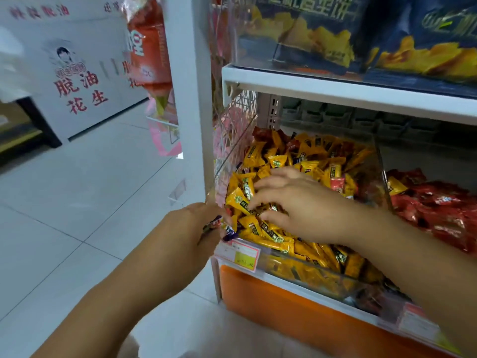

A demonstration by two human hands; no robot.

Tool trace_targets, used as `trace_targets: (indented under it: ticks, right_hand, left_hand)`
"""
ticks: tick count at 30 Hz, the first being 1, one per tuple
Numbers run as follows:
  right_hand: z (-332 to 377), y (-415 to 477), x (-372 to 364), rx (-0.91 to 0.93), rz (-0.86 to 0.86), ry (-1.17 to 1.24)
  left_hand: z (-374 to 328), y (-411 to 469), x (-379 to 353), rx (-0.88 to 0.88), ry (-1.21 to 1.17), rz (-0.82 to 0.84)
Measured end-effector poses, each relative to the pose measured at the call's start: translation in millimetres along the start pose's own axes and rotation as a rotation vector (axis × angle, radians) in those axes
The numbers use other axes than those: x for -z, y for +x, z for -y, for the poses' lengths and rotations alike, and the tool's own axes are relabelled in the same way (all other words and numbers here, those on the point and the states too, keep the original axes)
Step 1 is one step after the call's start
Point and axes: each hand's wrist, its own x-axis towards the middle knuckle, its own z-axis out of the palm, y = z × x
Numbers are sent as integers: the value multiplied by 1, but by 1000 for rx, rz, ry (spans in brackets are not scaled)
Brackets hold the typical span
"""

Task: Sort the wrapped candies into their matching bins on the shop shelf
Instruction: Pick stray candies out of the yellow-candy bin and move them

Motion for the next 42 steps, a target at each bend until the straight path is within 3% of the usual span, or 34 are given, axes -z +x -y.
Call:
trace_targets:
  ticks: [4, 9, 15, 19, 24, 28, 35, 39, 42]
  right_hand:
    - [18, 35, -17, 167, 115, -210]
    - [-20, 27, 2, 37, 145, -315]
    - [-29, 2, 23, -155, 162, -323]
    - [7, 19, 21, -1, -20, -202]
    - [15, 38, -24, 11, 149, -341]
    - [3, 35, -27, -9, 129, -245]
    - [-8, 20, -2, -184, -69, 489]
    - [5, 32, -3, -185, -173, 500]
    - [23, 47, -10, -61, -98, 267]
  left_hand:
    - [13, -8, 10, 47, -12, 59]
    - [17, -10, 15, 15, -6, 182]
    - [19, -7, 15, 10, 10, 189]
    - [20, -7, 15, 4, -10, 198]
    - [22, -8, 15, -8, -36, 203]
    - [23, -9, 14, -6, -40, 209]
    - [24, -8, 14, -17, -41, 213]
    - [24, -7, 15, -12, -52, 211]
    - [25, -6, 14, -4, -62, 207]
